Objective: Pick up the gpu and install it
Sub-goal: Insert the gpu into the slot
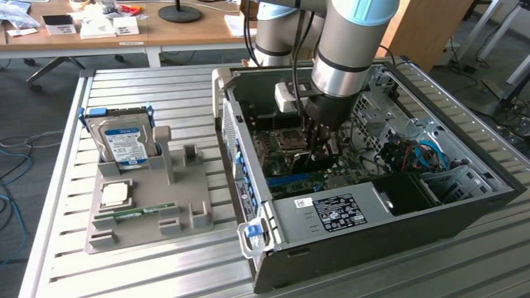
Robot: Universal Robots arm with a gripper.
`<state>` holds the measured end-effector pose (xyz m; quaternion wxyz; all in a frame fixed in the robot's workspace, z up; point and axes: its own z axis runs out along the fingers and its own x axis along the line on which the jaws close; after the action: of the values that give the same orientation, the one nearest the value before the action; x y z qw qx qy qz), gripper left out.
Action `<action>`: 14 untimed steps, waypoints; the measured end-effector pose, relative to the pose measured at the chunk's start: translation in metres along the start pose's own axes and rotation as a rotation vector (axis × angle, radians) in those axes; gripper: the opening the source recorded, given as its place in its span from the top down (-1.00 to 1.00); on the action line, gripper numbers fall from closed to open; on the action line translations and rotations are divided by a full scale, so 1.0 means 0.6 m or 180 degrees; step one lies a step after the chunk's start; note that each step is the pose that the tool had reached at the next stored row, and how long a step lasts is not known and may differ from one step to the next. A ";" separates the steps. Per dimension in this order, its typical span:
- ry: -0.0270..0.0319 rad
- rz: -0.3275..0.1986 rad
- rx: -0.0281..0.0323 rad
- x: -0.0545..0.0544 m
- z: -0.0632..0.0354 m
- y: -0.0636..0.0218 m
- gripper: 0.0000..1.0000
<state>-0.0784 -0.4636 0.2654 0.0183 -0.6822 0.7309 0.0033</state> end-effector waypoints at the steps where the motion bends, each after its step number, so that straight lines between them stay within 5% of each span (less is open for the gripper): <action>1: 0.0000 0.0000 0.0000 0.000 0.000 0.000 0.47; 14: -0.0001 0.0001 0.0001 0.003 0.002 0.003 0.47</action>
<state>-0.0802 -0.4650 0.2639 0.0185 -0.6822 0.7309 0.0034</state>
